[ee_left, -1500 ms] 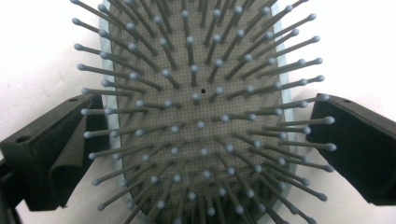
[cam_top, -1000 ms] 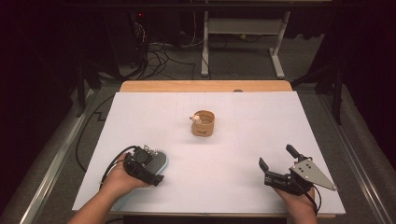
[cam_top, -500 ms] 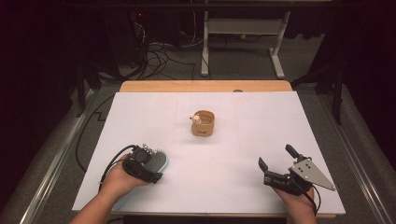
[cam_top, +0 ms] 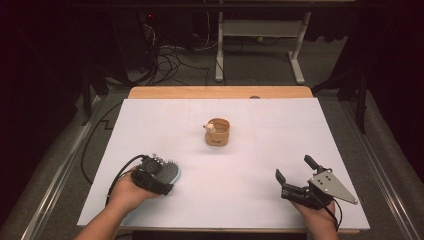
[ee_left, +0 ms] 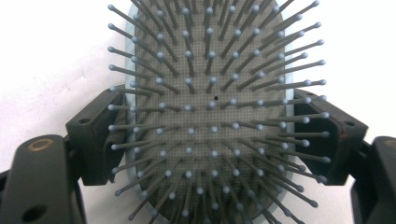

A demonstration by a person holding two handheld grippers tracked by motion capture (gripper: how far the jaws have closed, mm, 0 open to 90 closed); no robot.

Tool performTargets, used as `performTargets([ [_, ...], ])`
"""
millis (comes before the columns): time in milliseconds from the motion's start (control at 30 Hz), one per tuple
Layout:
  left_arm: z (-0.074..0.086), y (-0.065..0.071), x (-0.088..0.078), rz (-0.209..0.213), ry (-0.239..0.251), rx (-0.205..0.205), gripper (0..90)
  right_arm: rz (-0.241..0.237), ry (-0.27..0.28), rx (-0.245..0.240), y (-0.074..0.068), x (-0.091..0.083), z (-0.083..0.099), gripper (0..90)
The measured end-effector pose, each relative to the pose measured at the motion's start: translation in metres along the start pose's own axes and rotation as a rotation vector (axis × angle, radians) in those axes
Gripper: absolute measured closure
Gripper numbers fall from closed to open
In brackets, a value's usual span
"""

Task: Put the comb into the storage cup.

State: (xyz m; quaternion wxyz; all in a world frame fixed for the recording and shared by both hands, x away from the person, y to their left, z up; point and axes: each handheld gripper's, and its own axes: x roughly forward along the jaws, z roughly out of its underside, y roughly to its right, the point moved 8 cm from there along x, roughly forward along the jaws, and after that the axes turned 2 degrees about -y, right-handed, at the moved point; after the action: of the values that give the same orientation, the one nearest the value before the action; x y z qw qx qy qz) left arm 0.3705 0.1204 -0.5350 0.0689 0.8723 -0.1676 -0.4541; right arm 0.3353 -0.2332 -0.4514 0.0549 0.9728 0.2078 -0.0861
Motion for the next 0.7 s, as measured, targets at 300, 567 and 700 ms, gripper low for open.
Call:
performTargets([
  [300, -0.001, 0.0, -0.002, 0.005, -0.002, -0.006, 20.5, 0.0, -0.001, -0.005, -0.001, 0.0, 0.0, 2.6],
  [567, -0.006, 0.0, -0.007, 0.012, 0.001, -0.015, 20.6, 0.006, 0.001, -0.002, 0.001, 0.0, 0.0, 2.6],
  [700, -0.011, 0.004, -0.013, 0.033, 0.023, -0.016, 20.6, 0.008, 0.003, 0.002, 0.001, -0.001, 0.0, 2.6],
])
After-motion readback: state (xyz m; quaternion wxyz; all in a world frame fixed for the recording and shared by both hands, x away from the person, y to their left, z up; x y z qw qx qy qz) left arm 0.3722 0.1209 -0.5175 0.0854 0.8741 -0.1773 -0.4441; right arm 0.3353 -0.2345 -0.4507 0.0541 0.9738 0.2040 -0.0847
